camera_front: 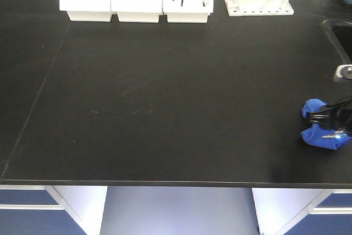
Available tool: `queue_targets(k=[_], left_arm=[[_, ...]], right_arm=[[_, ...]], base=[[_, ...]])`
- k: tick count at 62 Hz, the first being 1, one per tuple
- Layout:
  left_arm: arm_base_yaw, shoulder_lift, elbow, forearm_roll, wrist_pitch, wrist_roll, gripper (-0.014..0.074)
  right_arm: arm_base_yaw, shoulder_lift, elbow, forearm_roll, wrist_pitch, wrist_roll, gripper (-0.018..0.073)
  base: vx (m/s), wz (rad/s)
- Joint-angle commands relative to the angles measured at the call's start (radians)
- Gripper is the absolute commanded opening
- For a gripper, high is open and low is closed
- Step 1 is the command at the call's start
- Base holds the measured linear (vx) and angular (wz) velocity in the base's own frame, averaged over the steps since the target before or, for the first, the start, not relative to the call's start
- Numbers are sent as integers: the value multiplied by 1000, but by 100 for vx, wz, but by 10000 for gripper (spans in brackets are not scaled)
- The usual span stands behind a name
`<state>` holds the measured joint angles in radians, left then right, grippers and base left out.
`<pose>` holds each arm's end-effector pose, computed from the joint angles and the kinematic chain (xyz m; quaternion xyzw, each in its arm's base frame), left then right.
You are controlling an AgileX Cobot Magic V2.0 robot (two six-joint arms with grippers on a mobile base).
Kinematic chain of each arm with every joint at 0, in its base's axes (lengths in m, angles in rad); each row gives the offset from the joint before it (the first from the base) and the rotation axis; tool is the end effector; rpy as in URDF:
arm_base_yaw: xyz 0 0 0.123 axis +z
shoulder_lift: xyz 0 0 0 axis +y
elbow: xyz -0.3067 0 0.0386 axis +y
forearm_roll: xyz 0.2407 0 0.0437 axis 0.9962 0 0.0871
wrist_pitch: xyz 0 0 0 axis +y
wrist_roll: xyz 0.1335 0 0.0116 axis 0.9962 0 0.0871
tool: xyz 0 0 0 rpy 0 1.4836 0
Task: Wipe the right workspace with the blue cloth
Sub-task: 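Grasp the blue cloth with the right gripper and lift it, then hold the cloth raised in the right gripper while the base backs away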
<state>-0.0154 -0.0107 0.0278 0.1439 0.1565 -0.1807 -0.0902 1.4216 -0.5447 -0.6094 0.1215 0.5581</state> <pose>0.0678 0.0020 0.1865 -0.0161 0.7363 -0.0100 0.6764 0.2623 -0.0331 0.1711 0.0315 0.9415 -0.0557 0.3308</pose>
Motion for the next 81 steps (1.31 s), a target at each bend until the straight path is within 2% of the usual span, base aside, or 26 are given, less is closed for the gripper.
queue_targets(k=[1, 10, 16, 25, 35, 42, 48, 65, 81], left_arm=[[4, -16, 31, 1, -80, -8, -6], [4, -16, 31, 1, -80, -8, -6], [4, -16, 31, 1, -80, -8, -6], [4, -16, 31, 1, -80, -8, -6], [4, -16, 31, 1, -80, -8, -6], [4, -16, 31, 1, -80, -8, -6], [4, -16, 31, 1, -80, -8, -6], [4, -16, 31, 1, -80, -8, -6], [4, -16, 31, 1, -80, -8, -6]], right_arm=[[-3, 36, -30, -13, -95, 2, 512], [-3, 117, -30, -13, -115, 22, 497], [-3, 147, -30, -13, -132, 28, 452], [-3, 140, -30, -13, -140, 28, 275], [5, 30, -30, 16, -83, 55, -9], [7, -103, -27, 22, -15, 54, -11], [15, -248, 0, 9, 17, 10, -7], [15, -732, 132, 144, 32, -1, -2], [15, -1058, 220, 153, 142, -19, -1]], base=[[0, 0], [0, 0], [0, 0], [0, 0], [0, 0], [0, 0], [0, 0], [0, 0], [0, 0]])
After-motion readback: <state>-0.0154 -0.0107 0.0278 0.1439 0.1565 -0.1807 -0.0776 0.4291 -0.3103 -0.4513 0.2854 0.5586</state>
